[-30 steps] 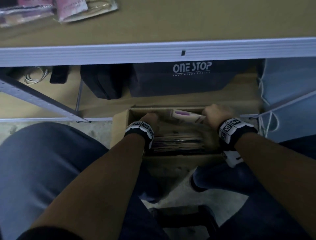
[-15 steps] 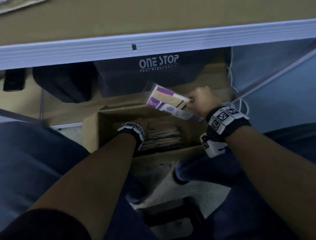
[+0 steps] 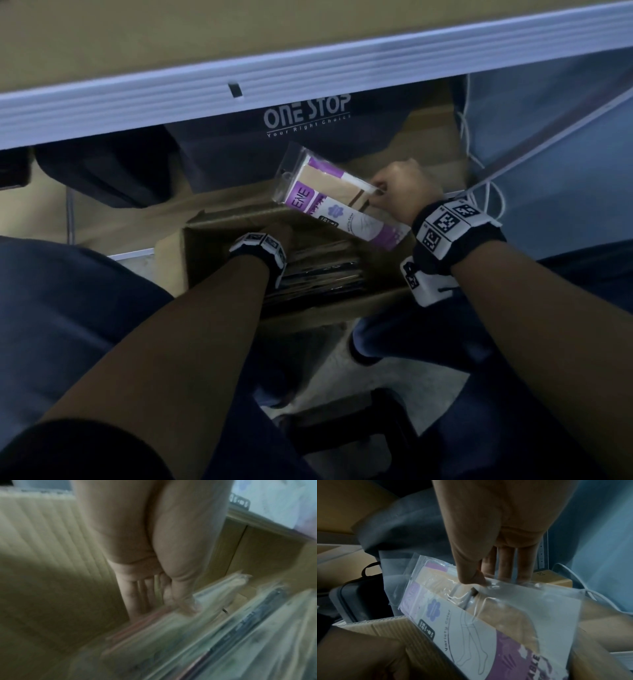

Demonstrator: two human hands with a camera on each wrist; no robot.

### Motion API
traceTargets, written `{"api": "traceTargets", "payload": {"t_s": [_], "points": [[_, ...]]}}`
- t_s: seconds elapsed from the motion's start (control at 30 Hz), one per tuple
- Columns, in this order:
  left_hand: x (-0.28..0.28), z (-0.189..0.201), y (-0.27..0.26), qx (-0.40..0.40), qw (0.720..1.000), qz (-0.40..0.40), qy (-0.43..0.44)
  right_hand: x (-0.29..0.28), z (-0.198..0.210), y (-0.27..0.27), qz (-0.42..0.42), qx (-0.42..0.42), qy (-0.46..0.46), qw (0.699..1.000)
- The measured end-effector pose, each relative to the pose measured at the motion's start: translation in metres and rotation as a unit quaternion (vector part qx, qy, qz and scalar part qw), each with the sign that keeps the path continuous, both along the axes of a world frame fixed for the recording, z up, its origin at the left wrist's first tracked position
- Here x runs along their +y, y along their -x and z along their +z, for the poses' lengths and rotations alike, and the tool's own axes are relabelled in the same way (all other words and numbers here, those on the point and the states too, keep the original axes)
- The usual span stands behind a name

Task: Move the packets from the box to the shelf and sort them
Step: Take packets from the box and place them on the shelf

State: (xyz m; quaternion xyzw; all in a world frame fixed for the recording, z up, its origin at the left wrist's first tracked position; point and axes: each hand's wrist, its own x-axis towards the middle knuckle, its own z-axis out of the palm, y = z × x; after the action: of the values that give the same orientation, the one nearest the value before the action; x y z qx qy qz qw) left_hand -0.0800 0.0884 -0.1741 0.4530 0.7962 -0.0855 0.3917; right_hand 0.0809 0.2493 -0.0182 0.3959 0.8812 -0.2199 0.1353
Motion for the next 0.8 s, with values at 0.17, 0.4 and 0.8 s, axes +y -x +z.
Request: {"api": "traceTargets", "payload": {"t_s": [0.17,0.4,0.8], "points": [[-0.005,0.014,-0.002,0.033,0.998,-0.043,0.024,0.0,0.003,-0.001,0.0,0.006,0.001,1.0],[-0.002,0.052,-0.006,0.039,0.998,-0.057,0.01,-0.006,0.023,-0.005,0.031,0.011,-0.036,0.999],[-0.021,0.158,-0.011,0.025,0.992,-0.067,-0.108,-0.038,0.12,-0.035,0.035,0.028,-0.123,0.991]]}}
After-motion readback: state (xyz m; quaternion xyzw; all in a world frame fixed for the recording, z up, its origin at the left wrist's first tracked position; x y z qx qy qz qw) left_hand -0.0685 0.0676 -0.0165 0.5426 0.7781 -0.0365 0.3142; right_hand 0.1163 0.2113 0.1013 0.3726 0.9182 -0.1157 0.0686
